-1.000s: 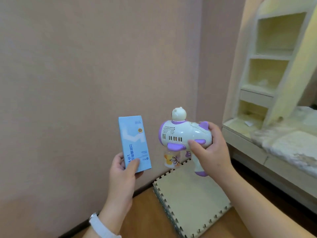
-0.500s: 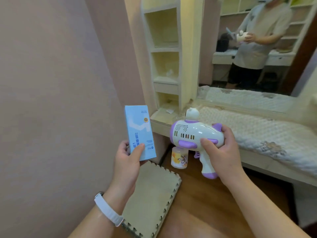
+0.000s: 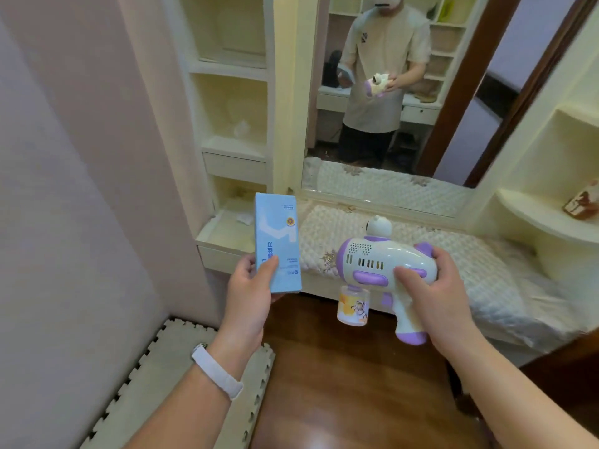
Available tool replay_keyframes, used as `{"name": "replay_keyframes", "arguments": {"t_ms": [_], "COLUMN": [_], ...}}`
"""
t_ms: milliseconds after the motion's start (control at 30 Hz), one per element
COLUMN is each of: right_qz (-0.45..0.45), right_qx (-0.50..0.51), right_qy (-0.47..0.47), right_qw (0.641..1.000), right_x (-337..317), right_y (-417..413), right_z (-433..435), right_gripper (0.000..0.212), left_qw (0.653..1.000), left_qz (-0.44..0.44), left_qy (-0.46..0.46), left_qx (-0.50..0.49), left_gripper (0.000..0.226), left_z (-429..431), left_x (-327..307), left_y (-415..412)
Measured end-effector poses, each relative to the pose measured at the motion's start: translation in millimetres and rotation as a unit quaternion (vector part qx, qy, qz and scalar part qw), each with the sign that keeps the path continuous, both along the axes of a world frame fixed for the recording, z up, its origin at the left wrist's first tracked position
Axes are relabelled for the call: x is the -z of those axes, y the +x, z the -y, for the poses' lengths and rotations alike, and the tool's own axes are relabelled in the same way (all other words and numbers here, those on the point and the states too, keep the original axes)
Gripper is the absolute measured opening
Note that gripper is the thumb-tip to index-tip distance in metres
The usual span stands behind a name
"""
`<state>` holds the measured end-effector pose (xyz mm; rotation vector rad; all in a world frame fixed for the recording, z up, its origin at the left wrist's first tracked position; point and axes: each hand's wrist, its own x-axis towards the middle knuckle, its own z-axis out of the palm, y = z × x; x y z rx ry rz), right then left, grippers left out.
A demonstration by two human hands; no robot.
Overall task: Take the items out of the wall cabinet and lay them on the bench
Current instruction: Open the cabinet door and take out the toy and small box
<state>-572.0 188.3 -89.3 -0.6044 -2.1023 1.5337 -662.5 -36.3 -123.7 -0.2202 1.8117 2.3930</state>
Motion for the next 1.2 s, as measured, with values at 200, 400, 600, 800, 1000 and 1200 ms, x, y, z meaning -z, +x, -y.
{"name": "replay_keyframes", "arguments": {"t_ms": [200,400,600,800,1000,1200], "right_qz": [0.020,0.031,0.035,0.050,0.065,0.098], "right_qx": [0.023,0.034,0.017,-0.021,-0.063,-0.079], "right_qy": [0.039,0.029,-0.038,-0.117,-0.157,-0.203], "right_qw": [0.999,0.999,0.999,0.992,0.983,0.971], "right_x": [4.8,16.4,39.5,67.1,86.6,116.2], "right_y": [-65.9,-112.3,-163.9,-236.6,-305.1,-350.8], "right_z": [-6.1,-27.6,-70.9,-129.2,-191.2,-233.9], "right_gripper": [0.033,0.038,0.037,0.032,0.023,0.034], "left_qw": [0.999,0.996,0.996,0.996,0.992,0.990], "left_qz": [0.005,0.000,0.016,0.035,0.048,0.069], "left_qy": [-0.005,-0.035,-0.046,-0.074,-0.113,-0.123], "left_qx": [0.039,0.087,0.076,0.025,-0.001,-0.022], "left_gripper": [0.009,0.012,0.012,0.010,0.010,0.015], "left_z": [-5.8,-24.2,-58.6,-117.6,-183.4,-222.6], "left_x": [16.4,21.2,33.4,39.3,36.5,51.2], "left_y": [-77.9,-127.0,-169.2,-223.5,-278.4,-309.2]}}
